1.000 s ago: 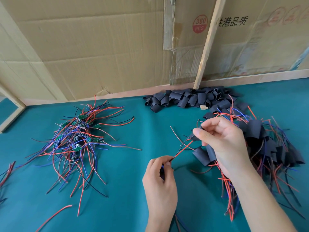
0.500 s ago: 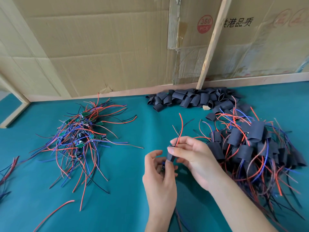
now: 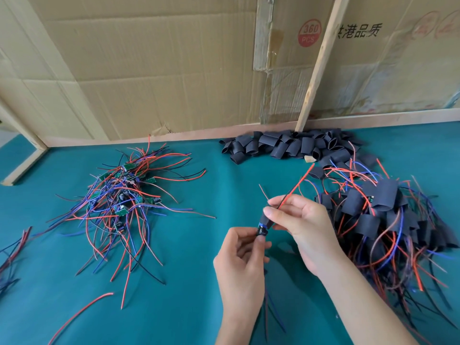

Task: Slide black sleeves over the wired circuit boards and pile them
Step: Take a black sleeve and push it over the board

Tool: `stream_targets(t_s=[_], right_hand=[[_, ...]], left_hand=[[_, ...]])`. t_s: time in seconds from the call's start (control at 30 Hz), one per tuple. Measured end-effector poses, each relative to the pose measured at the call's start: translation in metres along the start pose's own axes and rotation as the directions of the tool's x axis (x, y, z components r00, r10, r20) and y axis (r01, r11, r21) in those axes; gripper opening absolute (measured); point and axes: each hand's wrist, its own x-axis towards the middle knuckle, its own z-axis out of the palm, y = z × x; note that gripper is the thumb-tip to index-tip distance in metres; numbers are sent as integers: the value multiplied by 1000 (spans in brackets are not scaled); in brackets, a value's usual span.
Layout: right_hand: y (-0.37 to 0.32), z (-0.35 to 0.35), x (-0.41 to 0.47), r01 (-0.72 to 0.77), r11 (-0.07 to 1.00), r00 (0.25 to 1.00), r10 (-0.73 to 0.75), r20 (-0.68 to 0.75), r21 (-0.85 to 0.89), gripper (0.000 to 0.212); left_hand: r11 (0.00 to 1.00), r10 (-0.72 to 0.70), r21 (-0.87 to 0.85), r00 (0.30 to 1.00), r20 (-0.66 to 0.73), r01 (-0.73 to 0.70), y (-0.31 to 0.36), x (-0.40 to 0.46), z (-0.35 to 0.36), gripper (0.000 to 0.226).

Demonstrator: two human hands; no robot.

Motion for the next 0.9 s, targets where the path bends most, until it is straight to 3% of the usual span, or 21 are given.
stream_targets(t_s=[0.17,0.4,0.57,0.7,0.8,0.9], right_hand=[[-1,-3,-1,52,986,998,-54,-11,-155,11],[-3,-7,-3,41,944,994,-6,105,-329,19],[-2,-3,-7,27,929,977,52,205,-368,21],[-8,-2,-9,-14,971,952,86,294,-237,16],[-14,-3,-11,24,966,970,39,239,-256,10],[-31,-18,-11,95,934,995,-82,53,-344,7]], left_hand=[[995,6,98,1000,25,-9,-3,-1,1,32],[997,-26,72,1000,-6,27,-2,-1,0,32],[993,25,116,999,25,-27,-1,-1,0,19],[994,29,106,999,34,-32,0,1,-1,21],[993,57,101,996,75,-64,3,0,-2,11],[996,37,72,994,101,-44,3,-2,-1,18]])
